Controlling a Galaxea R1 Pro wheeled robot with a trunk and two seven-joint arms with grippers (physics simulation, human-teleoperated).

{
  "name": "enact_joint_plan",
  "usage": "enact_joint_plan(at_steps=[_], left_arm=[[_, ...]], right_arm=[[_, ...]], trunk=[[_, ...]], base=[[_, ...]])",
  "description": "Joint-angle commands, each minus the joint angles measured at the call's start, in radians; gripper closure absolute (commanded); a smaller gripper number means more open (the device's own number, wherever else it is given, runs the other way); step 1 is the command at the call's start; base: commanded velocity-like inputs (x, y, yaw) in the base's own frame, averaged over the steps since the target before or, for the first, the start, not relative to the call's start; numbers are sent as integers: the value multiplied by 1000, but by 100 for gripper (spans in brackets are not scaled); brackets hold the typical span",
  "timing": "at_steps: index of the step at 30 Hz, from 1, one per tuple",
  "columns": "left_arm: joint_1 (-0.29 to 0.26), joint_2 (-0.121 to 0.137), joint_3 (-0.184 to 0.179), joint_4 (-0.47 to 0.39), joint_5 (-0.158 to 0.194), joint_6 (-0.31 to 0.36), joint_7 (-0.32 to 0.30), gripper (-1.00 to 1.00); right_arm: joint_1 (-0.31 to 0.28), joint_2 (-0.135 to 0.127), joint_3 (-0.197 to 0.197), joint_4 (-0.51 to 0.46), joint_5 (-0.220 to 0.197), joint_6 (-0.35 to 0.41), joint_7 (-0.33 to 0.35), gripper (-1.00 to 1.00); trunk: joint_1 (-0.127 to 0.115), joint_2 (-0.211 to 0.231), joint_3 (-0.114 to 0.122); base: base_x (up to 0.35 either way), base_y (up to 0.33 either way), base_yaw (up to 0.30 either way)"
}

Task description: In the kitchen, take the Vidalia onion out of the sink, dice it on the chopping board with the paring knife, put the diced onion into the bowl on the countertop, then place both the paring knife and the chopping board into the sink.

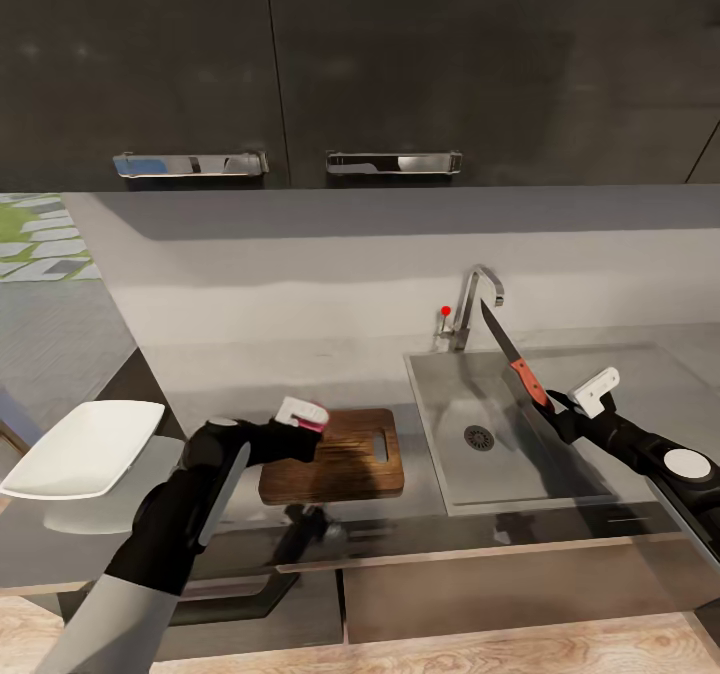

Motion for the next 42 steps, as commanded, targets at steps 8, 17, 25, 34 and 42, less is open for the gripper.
enact_joint_plan(at_steps=[8, 17, 25, 34, 42], left_arm=[[-9, -46, -2, 64, -1, 4, 6, 100], [-10, -52, -3, 70, -1, 4, 14, 100], [-26, -55, -2, 124, -1, 3, 69, 100], [-35, -83, -2, 173, -1, 1, 72, 100], [-55, -91, -3, 221, -1, -2, 73, 100]], right_arm=[[-1, -1, 2, -1, -8, 7, 1, 100], [-1, -1, 2, -1, -8, 7, 1, 100], [-1, -1, 2, -1, -8, 7, 1, 100], [-1, -1, 2, -1, -8, 7, 1, 100], [-1, -1, 2, -1, -8, 7, 1, 100]], trunk=[[1, -2, -2], [1, -2, -2], [1, -2, -2], [1, -2, -2], [1, -2, -2]], base=[[0, 0, 0], [0, 0, 0], [0, 0, 0], [0, 0, 0], [0, 0, 0]])
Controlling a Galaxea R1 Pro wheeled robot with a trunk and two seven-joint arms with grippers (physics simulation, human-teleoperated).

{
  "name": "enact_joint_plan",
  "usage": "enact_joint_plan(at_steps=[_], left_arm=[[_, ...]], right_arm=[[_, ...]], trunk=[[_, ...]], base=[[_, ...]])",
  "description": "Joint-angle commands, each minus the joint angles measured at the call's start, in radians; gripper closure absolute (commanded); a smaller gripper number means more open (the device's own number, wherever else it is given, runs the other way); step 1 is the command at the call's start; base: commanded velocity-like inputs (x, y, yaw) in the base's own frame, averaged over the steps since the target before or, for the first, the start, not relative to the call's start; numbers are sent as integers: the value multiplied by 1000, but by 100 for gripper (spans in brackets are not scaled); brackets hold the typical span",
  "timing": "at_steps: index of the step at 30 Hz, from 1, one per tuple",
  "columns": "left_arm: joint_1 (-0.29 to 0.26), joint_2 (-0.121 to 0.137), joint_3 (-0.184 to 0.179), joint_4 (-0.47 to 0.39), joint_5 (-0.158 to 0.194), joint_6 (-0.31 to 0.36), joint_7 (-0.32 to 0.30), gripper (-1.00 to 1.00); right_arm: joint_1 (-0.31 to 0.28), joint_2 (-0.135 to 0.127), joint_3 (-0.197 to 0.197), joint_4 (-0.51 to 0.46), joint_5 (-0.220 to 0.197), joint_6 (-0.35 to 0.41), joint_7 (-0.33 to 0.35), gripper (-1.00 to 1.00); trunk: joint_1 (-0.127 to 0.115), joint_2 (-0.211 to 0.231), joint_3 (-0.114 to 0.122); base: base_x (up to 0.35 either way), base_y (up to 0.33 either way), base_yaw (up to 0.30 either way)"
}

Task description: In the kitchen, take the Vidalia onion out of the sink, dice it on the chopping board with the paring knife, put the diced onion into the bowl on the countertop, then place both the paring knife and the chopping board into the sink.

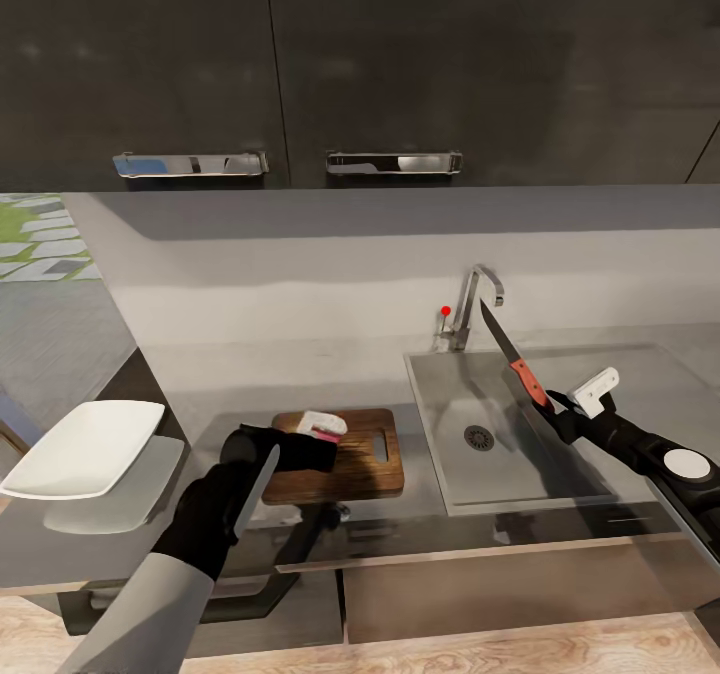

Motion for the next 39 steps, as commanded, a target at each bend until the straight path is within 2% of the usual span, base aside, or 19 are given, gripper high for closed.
enact_joint_plan(at_steps=[1, 5, 9, 15, 39], left_arm=[[-1, 0, 0, 1, -1, 5, -3, 100], [-6, 0, 1, 14, -1, 5, -2, 100], [-32, 0, 1, 75, -1, -6, -2, 100], [-43, 0, 1, 112, -1, -22, -2, 100], [-46, -7, 0, 113, -1, -23, -2, 100]], right_arm=[[-1, -1, 1, -1, -8, 7, 1, 100], [-1, -1, 1, -1, -8, 7, 1, 100], [-1, -1, 21, -1, -8, 7, 1, 100], [-1, -1, 27, -1, -8, 7, 1, 100], [-1, -1, 27, -1, -8, 7, 0, 100]], trunk=[[1, -2, -2], [1, -2, -2], [1, -2, -2], [1, -2, -2], [1, -2, -2]], base=[[0, 0, 0], [0, 0, 0], [0, 0, 0], [0, 0, 0], [0, 0, 0]])
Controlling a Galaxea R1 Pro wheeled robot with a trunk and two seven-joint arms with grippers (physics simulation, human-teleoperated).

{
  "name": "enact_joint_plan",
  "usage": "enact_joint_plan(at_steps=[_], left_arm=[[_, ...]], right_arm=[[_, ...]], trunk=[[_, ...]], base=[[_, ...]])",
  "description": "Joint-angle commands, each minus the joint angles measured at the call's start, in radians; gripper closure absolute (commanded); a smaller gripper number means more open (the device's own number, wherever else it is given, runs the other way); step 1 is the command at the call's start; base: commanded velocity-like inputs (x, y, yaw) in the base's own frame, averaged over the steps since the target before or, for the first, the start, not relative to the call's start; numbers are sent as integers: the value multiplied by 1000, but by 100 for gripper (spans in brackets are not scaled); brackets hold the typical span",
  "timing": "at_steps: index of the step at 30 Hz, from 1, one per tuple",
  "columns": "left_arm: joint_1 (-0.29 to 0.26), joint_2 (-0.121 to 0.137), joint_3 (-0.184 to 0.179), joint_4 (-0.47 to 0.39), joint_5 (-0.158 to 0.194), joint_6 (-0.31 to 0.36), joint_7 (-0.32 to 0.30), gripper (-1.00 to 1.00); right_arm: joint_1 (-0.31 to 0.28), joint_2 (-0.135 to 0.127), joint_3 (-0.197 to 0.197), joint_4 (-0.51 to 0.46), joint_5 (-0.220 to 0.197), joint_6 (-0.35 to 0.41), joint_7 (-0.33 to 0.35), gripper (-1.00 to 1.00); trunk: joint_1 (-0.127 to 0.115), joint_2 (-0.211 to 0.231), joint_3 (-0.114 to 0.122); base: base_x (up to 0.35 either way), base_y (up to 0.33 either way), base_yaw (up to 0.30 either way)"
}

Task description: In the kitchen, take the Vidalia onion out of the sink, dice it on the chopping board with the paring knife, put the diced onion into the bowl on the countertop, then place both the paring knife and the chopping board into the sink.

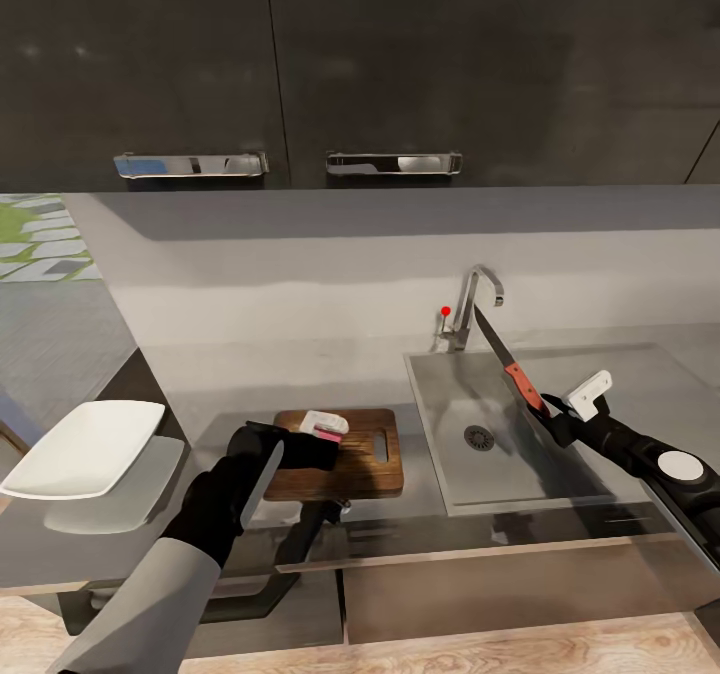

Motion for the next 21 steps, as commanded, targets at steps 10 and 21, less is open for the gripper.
enact_joint_plan(at_steps=[10, 21], left_arm=[[0, 11, 0, -32, -7, -37, -4, -100], [1, 40, -2, -199, -6, -30, -1, -100]], right_arm=[[-1, -1, 1, -1, -8, 7, 1, 100], [-1, -1, 1, -1, -8, 7, 0, 100]], trunk=[[1, -2, -2], [1, -2, -2]], base=[[0, 0, 0], [0, 0, 0]])
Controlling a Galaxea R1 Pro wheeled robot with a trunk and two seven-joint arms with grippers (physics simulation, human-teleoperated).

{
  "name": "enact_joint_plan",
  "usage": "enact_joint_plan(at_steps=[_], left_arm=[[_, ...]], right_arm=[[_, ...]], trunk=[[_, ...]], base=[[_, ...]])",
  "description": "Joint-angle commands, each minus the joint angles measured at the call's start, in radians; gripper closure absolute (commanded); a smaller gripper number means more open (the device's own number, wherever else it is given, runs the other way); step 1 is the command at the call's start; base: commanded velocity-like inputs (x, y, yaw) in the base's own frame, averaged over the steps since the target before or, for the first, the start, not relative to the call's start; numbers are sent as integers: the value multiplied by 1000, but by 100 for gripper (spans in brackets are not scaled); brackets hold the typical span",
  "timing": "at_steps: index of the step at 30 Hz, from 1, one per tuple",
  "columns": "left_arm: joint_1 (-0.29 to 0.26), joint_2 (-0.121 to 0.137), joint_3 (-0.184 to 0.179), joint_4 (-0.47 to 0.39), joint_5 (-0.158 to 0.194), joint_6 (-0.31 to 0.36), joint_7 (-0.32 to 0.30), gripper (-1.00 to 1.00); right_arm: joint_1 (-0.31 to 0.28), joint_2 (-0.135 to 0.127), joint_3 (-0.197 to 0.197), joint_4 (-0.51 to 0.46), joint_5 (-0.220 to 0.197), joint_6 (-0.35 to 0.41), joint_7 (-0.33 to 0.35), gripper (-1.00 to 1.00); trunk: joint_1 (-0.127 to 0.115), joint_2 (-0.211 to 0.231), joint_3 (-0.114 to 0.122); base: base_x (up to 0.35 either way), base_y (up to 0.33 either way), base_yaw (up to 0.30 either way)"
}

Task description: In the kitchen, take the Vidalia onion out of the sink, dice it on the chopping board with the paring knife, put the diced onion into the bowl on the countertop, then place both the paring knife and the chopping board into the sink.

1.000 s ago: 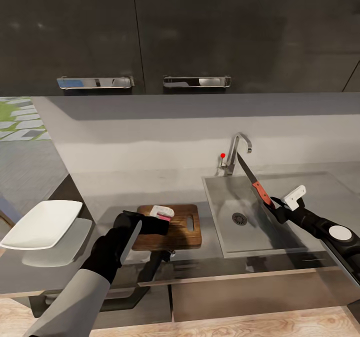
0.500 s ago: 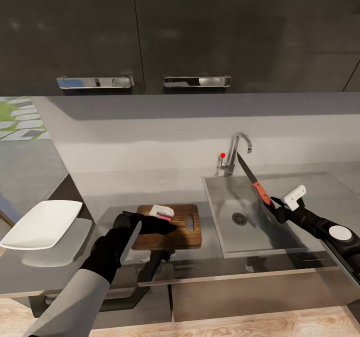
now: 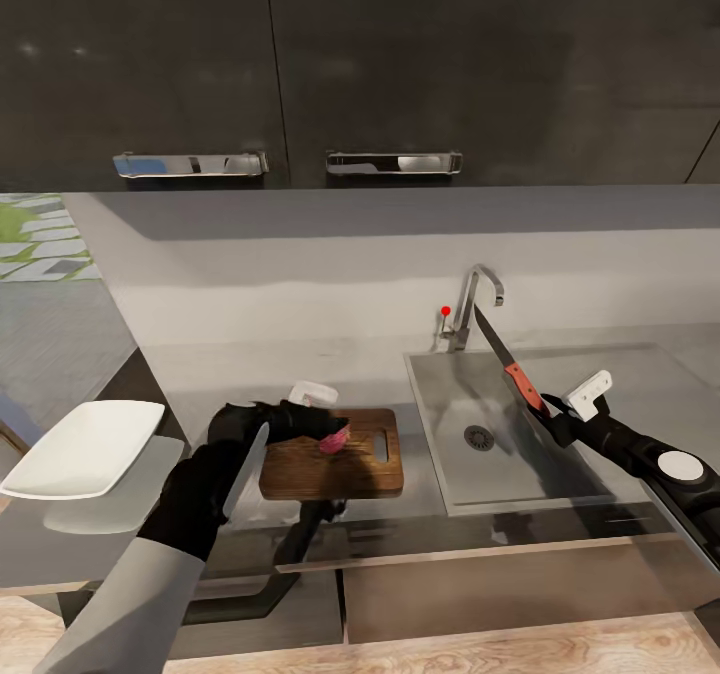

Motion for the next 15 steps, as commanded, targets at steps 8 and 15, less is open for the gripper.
enact_joint_plan(at_steps=[8, 15], left_arm=[[6, 70, 0, -216, 10, 25, -4, -100], [13, 113, 20, -333, 16, 29, -107, -100]], right_arm=[[-1, -1, 13, -1, -8, 7, 0, 100], [-1, -1, 49, -1, -7, 7, -33, 100]], trunk=[[1, -2, -2], [1, -2, -2]], base=[[0, 0, 0], [0, 0, 0]])
